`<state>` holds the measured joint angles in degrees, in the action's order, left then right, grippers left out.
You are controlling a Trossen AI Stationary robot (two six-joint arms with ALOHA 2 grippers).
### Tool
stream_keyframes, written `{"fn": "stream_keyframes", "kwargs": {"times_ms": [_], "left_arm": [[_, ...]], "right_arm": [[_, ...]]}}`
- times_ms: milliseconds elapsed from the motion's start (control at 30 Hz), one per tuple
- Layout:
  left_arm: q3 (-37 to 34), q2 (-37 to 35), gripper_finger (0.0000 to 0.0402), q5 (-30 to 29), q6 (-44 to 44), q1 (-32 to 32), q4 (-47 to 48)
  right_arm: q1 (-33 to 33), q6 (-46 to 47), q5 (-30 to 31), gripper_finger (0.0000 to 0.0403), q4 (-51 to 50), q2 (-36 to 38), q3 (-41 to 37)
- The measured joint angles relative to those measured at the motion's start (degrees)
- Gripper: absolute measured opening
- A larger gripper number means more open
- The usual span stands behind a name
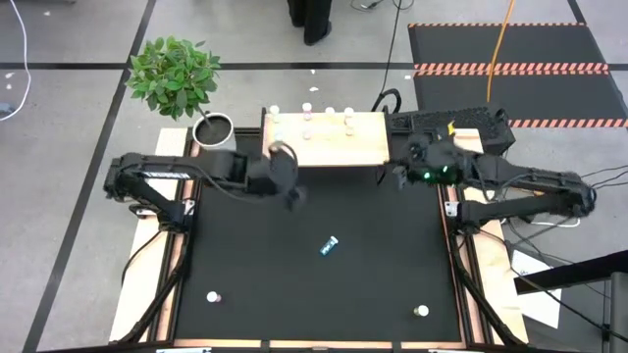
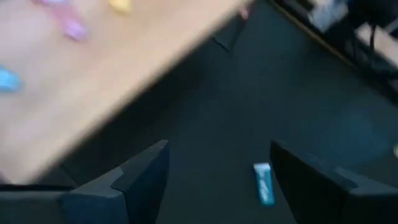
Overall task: Pick and place medicine bottles onto shelf by color
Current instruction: Put the blue pill bottle on the shelf aligned with the other blue pill bottles
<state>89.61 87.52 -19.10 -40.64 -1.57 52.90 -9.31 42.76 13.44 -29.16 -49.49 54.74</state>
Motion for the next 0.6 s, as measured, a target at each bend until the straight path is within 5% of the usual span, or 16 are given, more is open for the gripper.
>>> {"fn": "stream_keyframes", "kwargs": {"times_ms": [133,267,433,600], "left_arm": [[-2.9,5.5,0.028,1.5,-1.3,-4.3,-1.8],[-5.3,13.6,0.028,3.0,3.7,-6.9,-13.3],[-5.7,25.6,0.028,15.4,6.9,-6.0,-28.8],[-5.0,31.0,0.028,21.0,4.0,-4.4,-30.0]], "right_arm": [[9.7,15.7,3.2,0.0141,-2.8,-3.5,0.0],[18.6,27.2,4.5,0.0141,-7.7,-7.9,0.0],[27.6,38.6,9.1,0.0141,-11.5,-13.2,0.0],[33.8,45.4,11.9,0.0141,-12.3,-17.3,0.0]]}}
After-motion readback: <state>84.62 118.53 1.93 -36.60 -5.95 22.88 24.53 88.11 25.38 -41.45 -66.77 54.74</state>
